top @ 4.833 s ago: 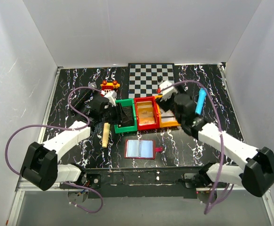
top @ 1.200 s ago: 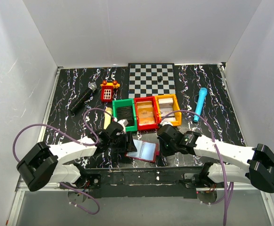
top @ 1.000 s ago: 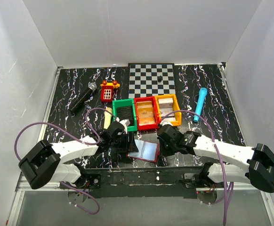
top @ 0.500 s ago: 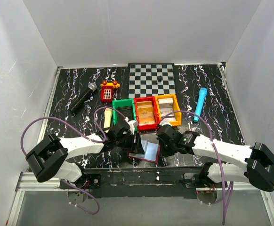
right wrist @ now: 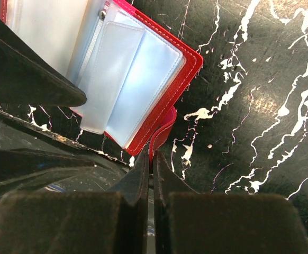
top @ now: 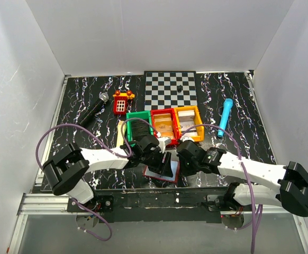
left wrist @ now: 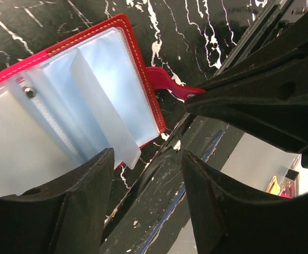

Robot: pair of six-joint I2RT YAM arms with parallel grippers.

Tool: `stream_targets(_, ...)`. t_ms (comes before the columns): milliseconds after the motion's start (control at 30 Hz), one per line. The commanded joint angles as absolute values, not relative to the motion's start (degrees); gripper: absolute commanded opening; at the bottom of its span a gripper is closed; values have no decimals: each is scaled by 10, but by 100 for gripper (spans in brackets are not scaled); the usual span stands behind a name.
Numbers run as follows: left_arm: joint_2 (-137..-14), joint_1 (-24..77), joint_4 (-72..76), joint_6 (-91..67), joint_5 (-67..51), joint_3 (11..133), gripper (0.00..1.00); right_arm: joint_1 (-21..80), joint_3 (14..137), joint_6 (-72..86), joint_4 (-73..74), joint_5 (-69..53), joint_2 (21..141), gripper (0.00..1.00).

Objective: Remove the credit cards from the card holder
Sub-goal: Remove the credit card from the card holder.

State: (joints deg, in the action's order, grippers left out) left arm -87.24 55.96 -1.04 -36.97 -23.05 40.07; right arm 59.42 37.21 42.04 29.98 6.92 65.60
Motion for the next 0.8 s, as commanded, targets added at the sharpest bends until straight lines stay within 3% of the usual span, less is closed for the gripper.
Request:
stream_targets(0,-875,573,-4,-338,-250,431,54,595,361,438,301,76,633,1)
stream_targets(133,-850,583,-9,-325,-246,435,57,589,349,446,301,79,621,1)
stream_targets(467,-653,574,9,-411,-92,313,71,578,336,446,293,67,618,1)
stream_targets(767,-719,544,-92,-427,-36,329,73,578,336,445,292,62,617,1)
